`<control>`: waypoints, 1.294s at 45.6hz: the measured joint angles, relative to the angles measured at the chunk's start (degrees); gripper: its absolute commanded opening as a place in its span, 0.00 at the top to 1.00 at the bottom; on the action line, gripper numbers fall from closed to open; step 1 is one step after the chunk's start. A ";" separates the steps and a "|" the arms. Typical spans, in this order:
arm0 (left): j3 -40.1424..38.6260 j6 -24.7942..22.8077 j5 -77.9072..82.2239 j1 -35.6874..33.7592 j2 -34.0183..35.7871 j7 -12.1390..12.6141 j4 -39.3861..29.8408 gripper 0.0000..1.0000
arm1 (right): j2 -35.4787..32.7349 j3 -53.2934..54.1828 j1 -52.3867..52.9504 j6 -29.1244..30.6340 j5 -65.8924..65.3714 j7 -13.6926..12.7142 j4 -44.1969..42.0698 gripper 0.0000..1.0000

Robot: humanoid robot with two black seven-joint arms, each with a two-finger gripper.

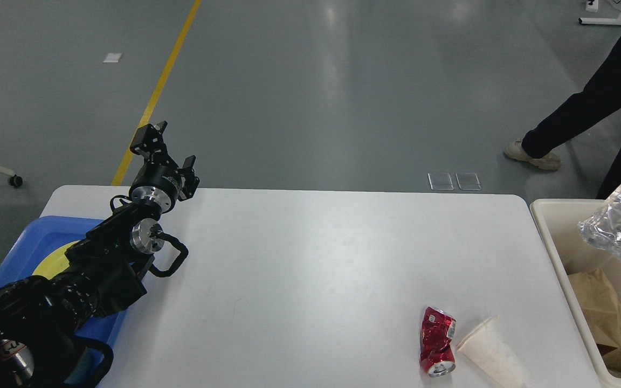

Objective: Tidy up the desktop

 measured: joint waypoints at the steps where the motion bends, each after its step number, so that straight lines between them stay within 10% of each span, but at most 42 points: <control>1: 0.00 0.00 0.00 0.00 0.00 -0.02 0.00 0.04 | 0.00 0.48 -0.50 -0.29 0.35 0.03 -0.02 1.00; 14: 0.00 0.00 0.00 0.00 0.00 -0.03 -0.02 0.04 | 0.11 5.87 -6.13 -1.76 4.02 0.13 -2.45 1.00; 21: 0.00 0.00 0.00 0.00 0.00 -0.03 -0.02 0.04 | 0.08 6.38 -6.67 -1.77 4.15 0.13 -2.56 0.48; 32: 0.00 0.00 0.00 0.00 -0.01 -0.03 -0.02 0.04 | -0.19 6.43 -6.23 -2.71 4.16 0.13 -2.66 0.17; 59: 0.00 0.00 0.00 0.00 0.01 0.01 -0.01 0.04 | -2.70 5.10 0.45 -0.64 3.95 0.17 3.26 0.00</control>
